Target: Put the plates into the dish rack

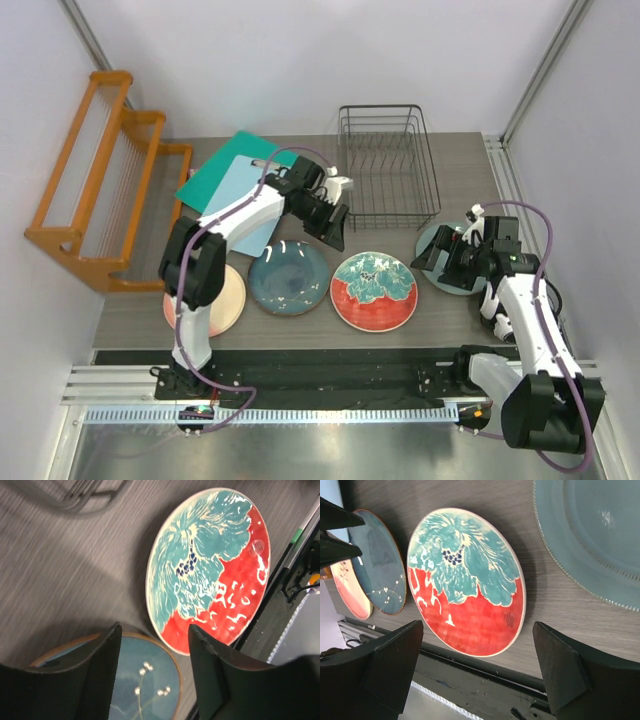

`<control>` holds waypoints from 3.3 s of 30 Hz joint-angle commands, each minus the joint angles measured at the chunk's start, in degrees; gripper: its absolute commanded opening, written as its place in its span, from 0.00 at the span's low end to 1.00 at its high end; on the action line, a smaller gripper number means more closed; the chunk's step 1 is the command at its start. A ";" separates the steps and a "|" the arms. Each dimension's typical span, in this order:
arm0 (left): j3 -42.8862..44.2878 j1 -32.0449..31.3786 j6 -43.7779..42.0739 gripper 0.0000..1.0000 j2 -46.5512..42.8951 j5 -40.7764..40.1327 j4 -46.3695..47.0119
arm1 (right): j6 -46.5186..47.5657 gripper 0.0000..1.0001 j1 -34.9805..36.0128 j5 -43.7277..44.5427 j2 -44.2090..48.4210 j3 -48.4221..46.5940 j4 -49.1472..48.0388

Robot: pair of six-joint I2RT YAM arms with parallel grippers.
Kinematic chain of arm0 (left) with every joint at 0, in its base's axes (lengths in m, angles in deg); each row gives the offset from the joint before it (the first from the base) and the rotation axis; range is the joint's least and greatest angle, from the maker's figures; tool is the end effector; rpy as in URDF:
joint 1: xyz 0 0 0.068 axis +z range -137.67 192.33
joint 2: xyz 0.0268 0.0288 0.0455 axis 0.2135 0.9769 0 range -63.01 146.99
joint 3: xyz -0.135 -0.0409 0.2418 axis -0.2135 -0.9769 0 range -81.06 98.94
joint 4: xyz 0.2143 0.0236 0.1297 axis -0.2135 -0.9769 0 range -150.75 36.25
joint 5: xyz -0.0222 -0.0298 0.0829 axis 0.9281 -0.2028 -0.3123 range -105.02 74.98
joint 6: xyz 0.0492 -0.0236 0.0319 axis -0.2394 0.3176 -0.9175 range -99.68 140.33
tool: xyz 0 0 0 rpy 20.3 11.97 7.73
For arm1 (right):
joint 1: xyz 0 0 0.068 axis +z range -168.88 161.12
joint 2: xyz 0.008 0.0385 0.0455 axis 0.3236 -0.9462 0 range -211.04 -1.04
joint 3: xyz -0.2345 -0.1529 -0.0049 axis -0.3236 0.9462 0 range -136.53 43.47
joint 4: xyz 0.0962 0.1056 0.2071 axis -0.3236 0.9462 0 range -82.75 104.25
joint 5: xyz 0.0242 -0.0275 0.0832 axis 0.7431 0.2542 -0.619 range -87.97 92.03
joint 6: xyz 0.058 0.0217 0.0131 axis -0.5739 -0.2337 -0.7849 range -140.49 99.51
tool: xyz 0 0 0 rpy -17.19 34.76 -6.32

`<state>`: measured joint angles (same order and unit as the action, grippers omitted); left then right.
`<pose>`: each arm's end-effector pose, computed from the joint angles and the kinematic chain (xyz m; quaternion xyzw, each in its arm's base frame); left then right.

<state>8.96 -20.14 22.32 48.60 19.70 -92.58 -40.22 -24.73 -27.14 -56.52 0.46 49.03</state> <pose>0.3364 -0.2467 0.2363 0.3160 0.8704 -0.3477 0.1472 0.1777 0.0057 0.2505 0.1285 0.9153 0.2738 0.2659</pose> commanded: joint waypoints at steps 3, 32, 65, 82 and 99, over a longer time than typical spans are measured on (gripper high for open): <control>7.01 -0.49 -3.22 0.48 7.56 3.95 -0.28 | -3.04 0.96 -0.66 -0.01 -4.36 2.31 -2.49; -0.81 -2.25 -2.27 0.34 14.68 21.00 1.03 | -11.83 0.96 0.05 -3.35 -15.71 13.29 -14.71; 0.77 -3.48 -3.94 0.14 21.19 24.17 -3.54 | -15.16 0.67 7.87 -8.97 -10.26 17.78 -21.56; -5.20 -3.74 1.51 0.20 15.13 20.65 3.06 | -14.29 0.01 9.80 -9.61 -12.19 15.85 -24.65; 5.26 0.65 2.04 0.72 1.44 11.69 -6.35 | 1.96 0.01 6.64 -8.97 -6.23 0.04 -0.74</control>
<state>11.67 -22.32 22.98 58.68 34.59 -95.12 -42.95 -17.93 -30.09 -66.49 6.82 42.76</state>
